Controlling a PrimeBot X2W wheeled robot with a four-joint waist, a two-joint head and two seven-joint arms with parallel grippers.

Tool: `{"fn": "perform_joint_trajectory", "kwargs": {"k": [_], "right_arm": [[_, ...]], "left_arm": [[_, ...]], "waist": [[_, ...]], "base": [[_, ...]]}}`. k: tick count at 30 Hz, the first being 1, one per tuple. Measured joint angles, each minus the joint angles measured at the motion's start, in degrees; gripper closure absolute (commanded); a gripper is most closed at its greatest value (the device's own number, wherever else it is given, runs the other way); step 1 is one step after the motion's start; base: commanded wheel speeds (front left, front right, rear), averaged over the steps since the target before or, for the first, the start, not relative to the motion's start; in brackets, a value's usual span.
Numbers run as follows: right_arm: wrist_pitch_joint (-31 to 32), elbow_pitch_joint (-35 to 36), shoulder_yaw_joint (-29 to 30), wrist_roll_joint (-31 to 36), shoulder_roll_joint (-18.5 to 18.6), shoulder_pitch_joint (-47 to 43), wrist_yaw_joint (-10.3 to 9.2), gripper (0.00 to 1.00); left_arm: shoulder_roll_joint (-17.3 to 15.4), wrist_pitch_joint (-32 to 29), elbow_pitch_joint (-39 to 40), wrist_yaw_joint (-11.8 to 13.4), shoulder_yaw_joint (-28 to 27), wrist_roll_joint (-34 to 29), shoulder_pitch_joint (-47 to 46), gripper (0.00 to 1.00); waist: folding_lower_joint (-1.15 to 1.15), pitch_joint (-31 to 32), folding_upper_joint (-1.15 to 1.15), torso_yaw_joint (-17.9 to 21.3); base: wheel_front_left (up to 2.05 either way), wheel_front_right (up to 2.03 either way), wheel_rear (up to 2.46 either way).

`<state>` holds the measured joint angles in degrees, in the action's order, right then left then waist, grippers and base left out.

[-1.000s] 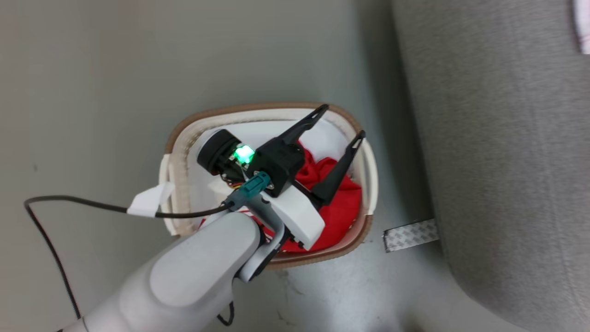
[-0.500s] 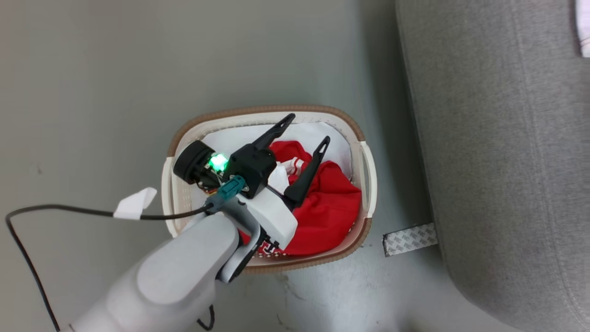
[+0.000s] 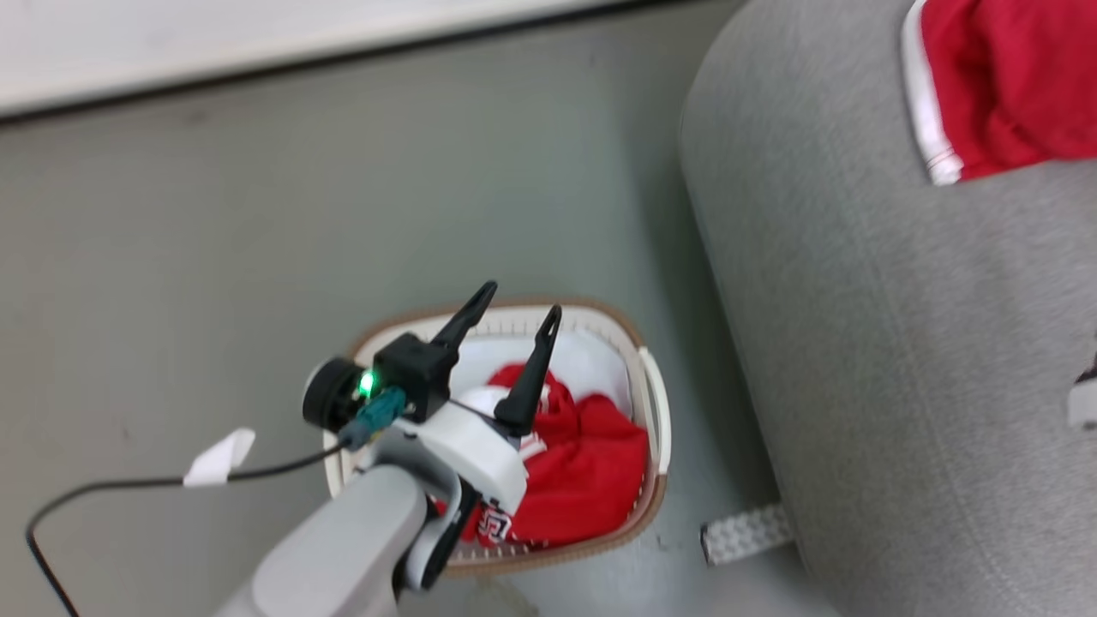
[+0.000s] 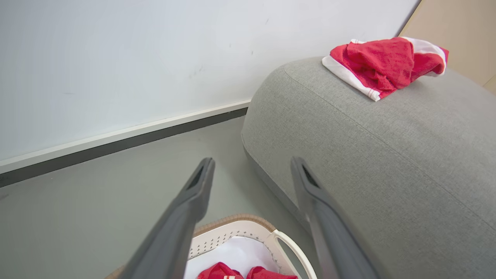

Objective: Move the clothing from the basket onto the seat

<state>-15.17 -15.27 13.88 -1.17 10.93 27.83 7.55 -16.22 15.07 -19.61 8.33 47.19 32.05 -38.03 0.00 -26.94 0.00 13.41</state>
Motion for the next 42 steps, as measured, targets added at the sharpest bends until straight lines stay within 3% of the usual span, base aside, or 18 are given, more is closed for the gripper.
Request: {"fn": "perform_joint_trajectory", "kwargs": {"k": [8,17,34,42], "right_arm": [[0.0,3.5,-3.7,0.0,-0.1,-8.6,0.0,0.0],[0.0,4.2,-6.5,-0.6,-0.6,-16.9,0.0,0.0],[0.0,3.3,-7.8,-1.0,-5.7,-27.4,0.0,0.0],[0.0,2.2,-8.3,-1.0,-7.4,-29.5,0.0,0.0]], "left_arm": [[3.4,0.1,2.9,-1.3,-8.4,-2.9,10.4,0.0],[7.3,0.1,4.7,-3.5,-18.5,-7.8,20.8,0.0],[11.4,0.1,9.0,-5.9,-35.0,-17.1,35.5,0.0],[12.5,0.1,9.2,-8.2,-38.4,-19.7,38.2,0.0]], "waist": [[-0.02,9.5,0.0,-1.6],[-0.02,17.6,0.0,-6.7],[-0.01,26.5,0.0,-13.7],[-0.01,28.1,0.0,-14.6]], "base": [[0.0,0.0,0.0],[0.0,0.0,0.0],[0.0,0.0,0.0],[0.0,0.0,0.0]]}}
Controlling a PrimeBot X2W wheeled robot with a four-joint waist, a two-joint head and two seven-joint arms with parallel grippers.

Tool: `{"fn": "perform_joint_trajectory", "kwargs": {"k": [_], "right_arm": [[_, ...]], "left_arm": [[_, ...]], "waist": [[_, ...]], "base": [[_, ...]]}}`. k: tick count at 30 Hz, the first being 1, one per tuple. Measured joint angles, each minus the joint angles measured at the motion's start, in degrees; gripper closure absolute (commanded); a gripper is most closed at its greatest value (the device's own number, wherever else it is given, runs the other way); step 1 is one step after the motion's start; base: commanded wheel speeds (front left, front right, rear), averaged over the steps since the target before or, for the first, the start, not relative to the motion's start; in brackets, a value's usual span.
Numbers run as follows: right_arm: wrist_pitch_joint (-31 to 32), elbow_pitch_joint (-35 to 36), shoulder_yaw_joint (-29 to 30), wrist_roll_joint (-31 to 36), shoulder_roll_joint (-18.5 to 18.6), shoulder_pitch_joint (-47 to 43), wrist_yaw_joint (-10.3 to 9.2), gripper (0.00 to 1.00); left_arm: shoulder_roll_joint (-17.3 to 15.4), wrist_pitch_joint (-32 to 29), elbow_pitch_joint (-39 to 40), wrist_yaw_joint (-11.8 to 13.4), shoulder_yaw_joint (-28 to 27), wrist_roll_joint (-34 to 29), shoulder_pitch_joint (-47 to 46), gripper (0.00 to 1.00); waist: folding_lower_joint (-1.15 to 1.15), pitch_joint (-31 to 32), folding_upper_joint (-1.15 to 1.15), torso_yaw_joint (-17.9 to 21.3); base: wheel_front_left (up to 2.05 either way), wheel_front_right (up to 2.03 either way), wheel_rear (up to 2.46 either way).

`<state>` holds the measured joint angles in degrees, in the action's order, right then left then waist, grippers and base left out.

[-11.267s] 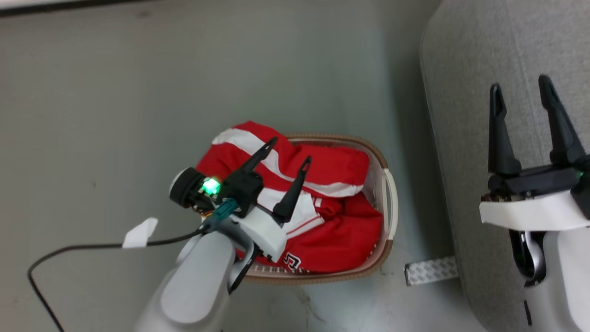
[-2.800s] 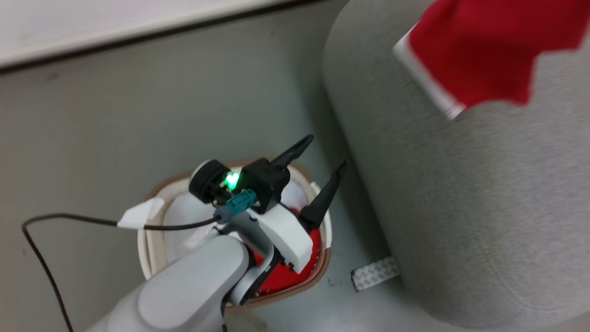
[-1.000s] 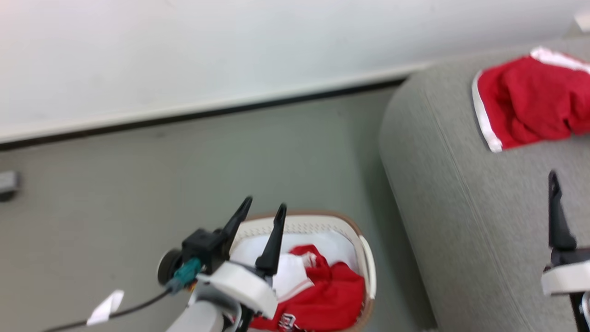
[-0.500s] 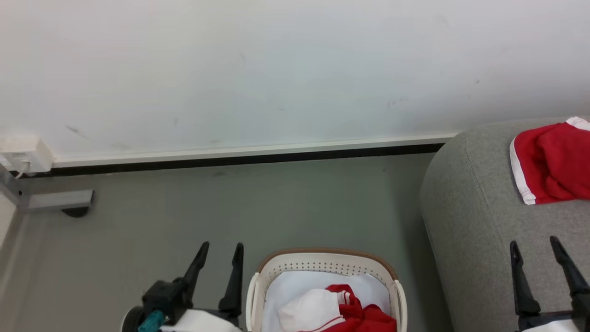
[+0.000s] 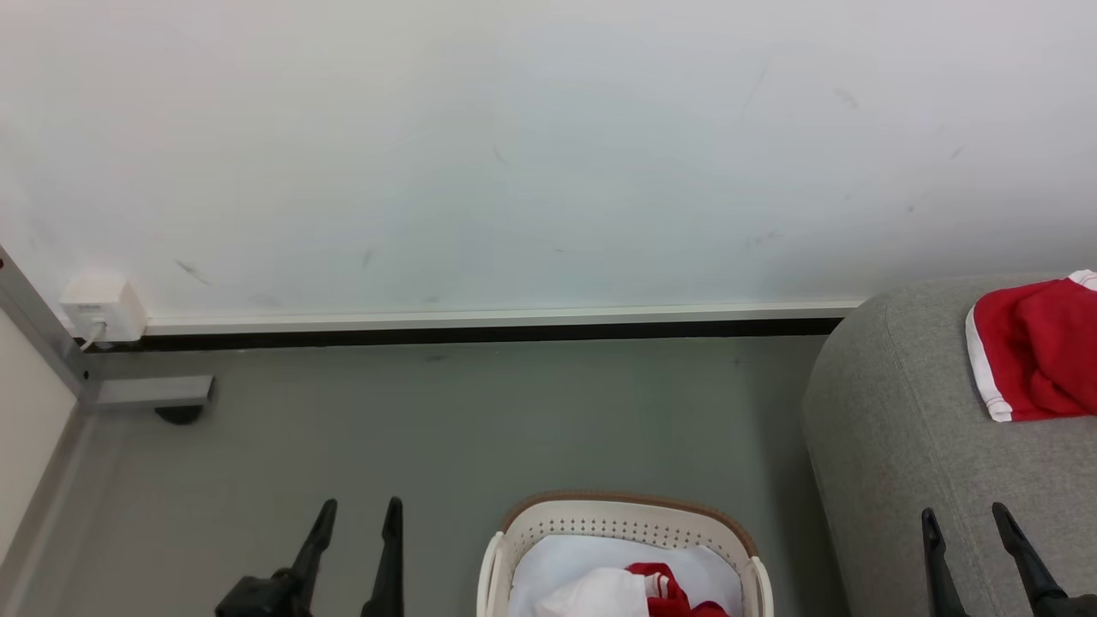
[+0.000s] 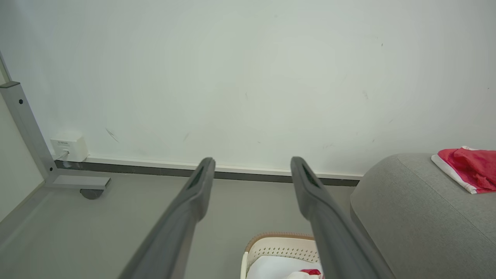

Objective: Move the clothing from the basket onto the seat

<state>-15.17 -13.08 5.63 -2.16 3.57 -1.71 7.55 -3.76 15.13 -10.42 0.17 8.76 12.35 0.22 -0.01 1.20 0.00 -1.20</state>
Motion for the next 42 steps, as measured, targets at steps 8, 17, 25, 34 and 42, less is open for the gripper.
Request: {"fn": "perform_joint_trajectory", "kwargs": {"k": [8,17,25,34,42], "right_arm": [[0.0,-0.2,-0.7,-0.1,-0.5,-0.2,0.0,0.0],[0.0,0.8,0.5,-0.5,-0.6,2.4,0.0,0.0],[0.0,5.0,-0.4,-2.0,-0.7,12.2,0.0,0.0],[0.0,9.4,-5.0,-7.8,-0.7,22.1,0.0,0.0],[0.0,10.5,-7.4,-12.2,-0.6,27.1,0.0,0.0]], "left_arm": [[0.7,0.0,0.1,-1.2,-1.7,-1.1,0.2,0.0],[0.9,0.0,-0.5,-3.2,-1.3,-2.1,-2.3,0.0],[0.7,-0.1,-8.2,-5.5,4.0,-5.3,-11.3,0.0],[-2.1,-10.9,-18.2,-7.3,12.8,-8.4,-24.8,0.0],[-5.7,-20.9,-23.6,-7.5,23.3,-7.3,-31.8,0.0]], "waist": [[0.01,-0.3,0.0,0.4],[0.01,-3.5,0.0,2.2],[0.02,-10.4,0.0,6.1],[0.03,-21.6,0.0,12.7],[0.03,-31.1,0.0,18.9]], "base": [[0.0,0.0,0.0],[0.0,0.0,0.0],[0.0,0.0,0.0],[0.0,0.0,0.0],[0.0,0.0,0.0]]}}
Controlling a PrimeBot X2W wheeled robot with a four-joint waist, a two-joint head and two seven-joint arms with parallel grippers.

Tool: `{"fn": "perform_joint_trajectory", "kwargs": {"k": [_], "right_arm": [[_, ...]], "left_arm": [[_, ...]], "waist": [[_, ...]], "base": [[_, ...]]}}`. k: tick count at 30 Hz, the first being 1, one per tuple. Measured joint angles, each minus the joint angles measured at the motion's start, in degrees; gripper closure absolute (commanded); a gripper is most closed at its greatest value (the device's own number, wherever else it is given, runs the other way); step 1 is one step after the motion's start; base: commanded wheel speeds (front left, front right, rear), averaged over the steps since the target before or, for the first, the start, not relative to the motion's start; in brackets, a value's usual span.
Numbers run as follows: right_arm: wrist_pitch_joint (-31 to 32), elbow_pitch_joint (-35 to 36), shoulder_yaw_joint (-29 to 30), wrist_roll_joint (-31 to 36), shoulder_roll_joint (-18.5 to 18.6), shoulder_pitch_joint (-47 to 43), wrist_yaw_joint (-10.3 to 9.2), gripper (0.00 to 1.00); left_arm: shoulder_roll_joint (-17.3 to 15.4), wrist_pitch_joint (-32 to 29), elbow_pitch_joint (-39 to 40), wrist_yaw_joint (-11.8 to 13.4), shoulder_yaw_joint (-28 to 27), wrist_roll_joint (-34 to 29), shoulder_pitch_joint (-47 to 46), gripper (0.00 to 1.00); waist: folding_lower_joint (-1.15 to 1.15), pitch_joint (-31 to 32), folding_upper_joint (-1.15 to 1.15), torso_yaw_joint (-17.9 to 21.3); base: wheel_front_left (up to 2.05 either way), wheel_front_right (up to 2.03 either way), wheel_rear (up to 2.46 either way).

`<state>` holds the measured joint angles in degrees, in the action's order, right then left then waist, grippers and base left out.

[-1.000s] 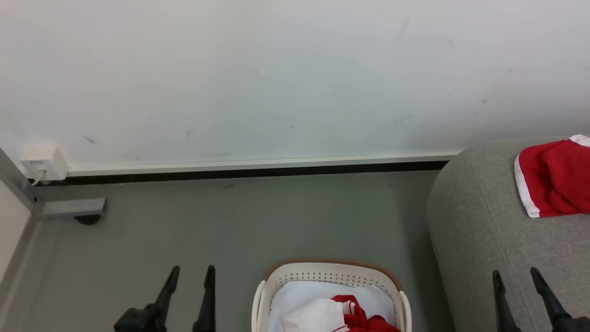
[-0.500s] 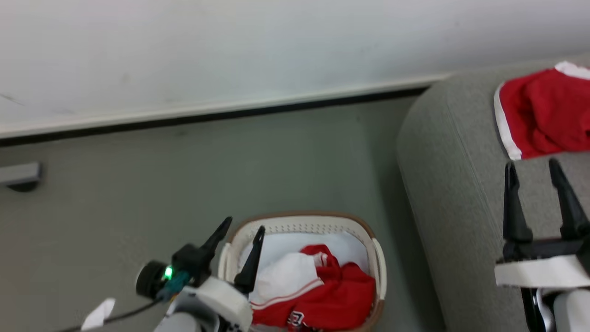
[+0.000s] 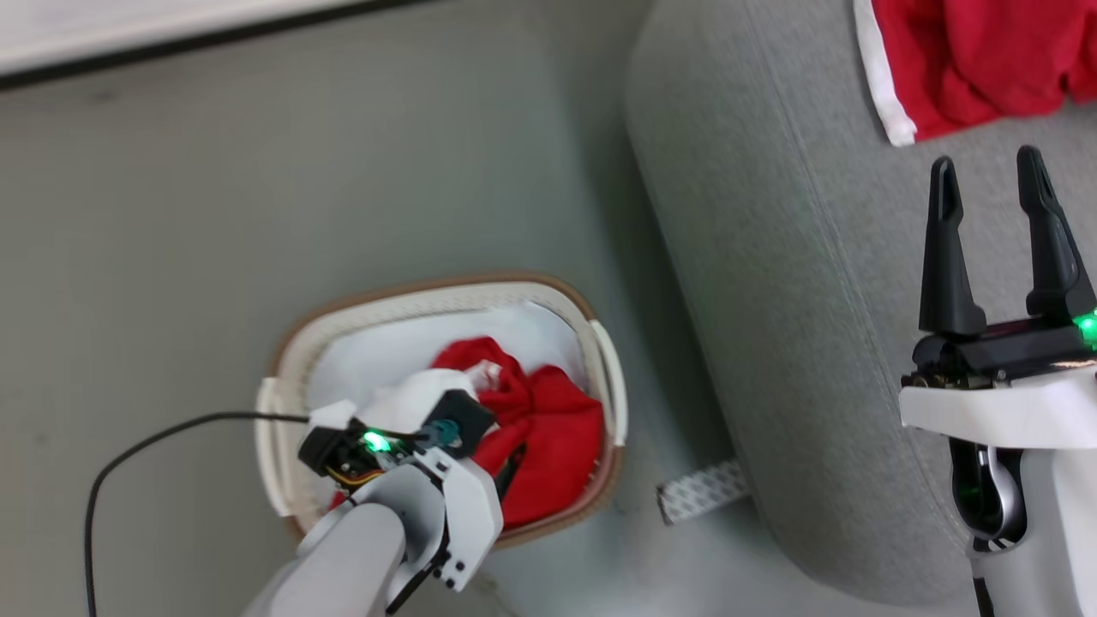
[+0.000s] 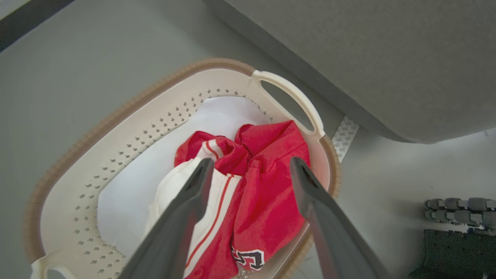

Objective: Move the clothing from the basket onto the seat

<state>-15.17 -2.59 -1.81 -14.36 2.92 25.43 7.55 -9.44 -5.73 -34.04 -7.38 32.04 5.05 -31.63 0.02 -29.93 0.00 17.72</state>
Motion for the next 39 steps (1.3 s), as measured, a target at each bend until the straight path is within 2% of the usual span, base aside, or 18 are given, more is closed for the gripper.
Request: {"fn": "perform_joint_trajectory", "kwargs": {"k": [5,9,16,34,35,36,37,38,39], "right_arm": [[0.0,0.2,-0.8,-3.0,0.0,1.9,0.0,0.0],[0.0,0.7,-1.2,-4.1,0.0,2.9,0.0,0.0],[0.0,1.0,-1.4,-6.5,0.0,4.1,0.0,0.0],[0.0,1.0,-2.4,-10.0,0.0,6.4,0.0,0.0],[0.0,1.0,-2.5,-10.0,0.0,6.4,0.0,0.0],[0.0,1.0,-2.5,-10.0,0.0,6.5,0.0,0.0],[0.0,1.0,-2.5,-10.1,0.0,6.6,0.0,0.0],[0.0,1.0,-2.5,-10.2,0.0,6.6,0.0,0.0],[0.0,1.0,-2.4,-10.2,0.0,6.7,0.0,0.0]], "left_arm": [[-4.2,-6.4,-1.2,0.0,8.0,4.1,-2.3,0.0],[-7.3,-9.1,-0.6,0.0,11.2,7.1,-4.4,0.0],[-10.8,-12.6,0.3,0.0,13.6,9.0,-6.5,0.0],[-17.0,-18.4,2.4,0.0,16.6,9.8,-10.1,0.0],[-17.1,-18.4,2.5,0.0,16.7,9.7,-10.3,0.02],[-17.2,-18.2,2.6,0.0,16.7,9.7,-10.4,0.51],[-17.2,-17.8,2.6,0.1,16.6,9.7,-10.4,0.76],[-17.2,-17.7,2.6,0.2,16.6,9.7,-10.4,1.0],[-17.2,-17.4,2.6,0.3,16.6,9.7,-10.4,1.0]], "waist": [[0.0,-4.3,0.0,3.7],[0.0,-7.1,0.0,5.9],[-0.01,-10.8,0.0,7.9],[-0.02,-17.6,0.0,10.8],[-0.01,-17.9,0.0,10.9],[-0.01,-18.2,0.0,11.0],[-0.01,-18.3,0.0,11.1],[-0.02,-18.5,0.0,11.2],[-0.02,-18.5,0.0,11.2]], "base": [[0.0,0.0,0.0],[0.0,0.0,0.0],[0.0,0.0,0.0],[0.0,0.0,0.0],[0.0,0.0,0.0],[0.0,0.0,0.0],[0.0,0.0,0.0],[0.0,0.0,0.0],[0.0,0.0,0.0]]}}
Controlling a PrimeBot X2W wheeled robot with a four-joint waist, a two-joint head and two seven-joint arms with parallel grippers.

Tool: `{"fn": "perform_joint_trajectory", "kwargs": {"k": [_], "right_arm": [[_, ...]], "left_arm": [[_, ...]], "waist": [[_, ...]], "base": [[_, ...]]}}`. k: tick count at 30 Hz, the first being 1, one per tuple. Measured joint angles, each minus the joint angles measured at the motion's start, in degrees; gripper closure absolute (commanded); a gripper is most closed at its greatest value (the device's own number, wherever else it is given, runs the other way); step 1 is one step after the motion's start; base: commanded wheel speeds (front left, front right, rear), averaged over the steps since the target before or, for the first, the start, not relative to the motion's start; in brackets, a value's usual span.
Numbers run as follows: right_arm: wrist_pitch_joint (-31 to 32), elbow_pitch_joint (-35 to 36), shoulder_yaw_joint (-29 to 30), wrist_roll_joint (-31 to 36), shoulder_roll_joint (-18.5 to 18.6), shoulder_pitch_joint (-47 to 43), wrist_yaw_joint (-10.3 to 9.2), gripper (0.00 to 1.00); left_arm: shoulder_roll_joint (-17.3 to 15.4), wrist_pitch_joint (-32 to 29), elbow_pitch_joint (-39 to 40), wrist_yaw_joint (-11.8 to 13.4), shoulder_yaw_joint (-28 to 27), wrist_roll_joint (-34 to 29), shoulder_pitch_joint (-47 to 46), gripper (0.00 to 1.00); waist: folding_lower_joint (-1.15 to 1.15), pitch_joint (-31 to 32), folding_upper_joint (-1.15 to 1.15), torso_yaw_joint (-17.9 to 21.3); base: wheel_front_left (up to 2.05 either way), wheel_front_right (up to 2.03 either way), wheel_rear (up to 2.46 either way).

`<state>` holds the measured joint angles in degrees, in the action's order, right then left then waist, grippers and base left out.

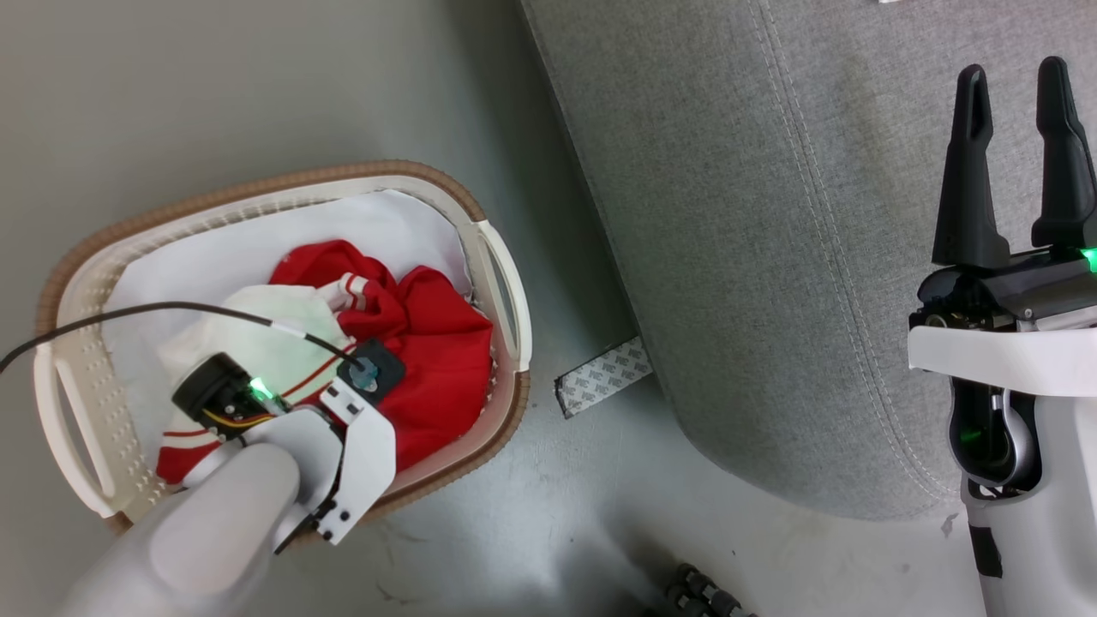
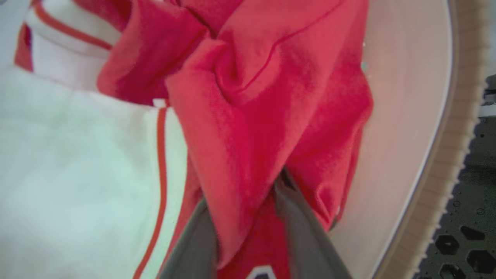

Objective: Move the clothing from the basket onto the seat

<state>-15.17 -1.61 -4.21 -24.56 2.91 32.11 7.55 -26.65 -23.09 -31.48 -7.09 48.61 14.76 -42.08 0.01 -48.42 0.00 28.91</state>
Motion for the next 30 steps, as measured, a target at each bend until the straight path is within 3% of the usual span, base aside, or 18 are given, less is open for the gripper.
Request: {"fn": "perform_joint_trajectory", "kwargs": {"k": [4,13,21,30], "right_arm": [[0.0,-0.6,0.5,0.5,0.0,0.1,0.0,0.0],[0.0,-2.4,2.8,6.3,-0.1,-3.6,0.0,0.0],[0.0,-5.0,5.0,13.2,-0.1,-10.9,0.0,0.0],[0.0,-8.2,5.4,16.5,-0.1,-20.7,0.0,0.0]], "left_arm": [[1.4,1.9,-0.8,0.6,-0.7,1.3,0.3,1.0],[8.7,10.3,-1.0,2.6,-3.8,8.3,5.0,1.0],[13.4,17.9,-0.2,1.6,-5.4,13.9,9.3,1.0],[14.8,22.5,4.5,1.8,-8.9,19.2,13.5,1.0]], "waist": [[0.0,1.1,0.0,-0.5],[-0.01,8.5,0.0,-4.3],[-0.01,19.6,0.0,-9.9],[-0.03,33.9,0.0,-16.3]], "base": [[0.0,0.0,0.0],[0.0,0.0,0.0],[0.0,0.0,0.0],[0.0,0.0,0.0]]}}
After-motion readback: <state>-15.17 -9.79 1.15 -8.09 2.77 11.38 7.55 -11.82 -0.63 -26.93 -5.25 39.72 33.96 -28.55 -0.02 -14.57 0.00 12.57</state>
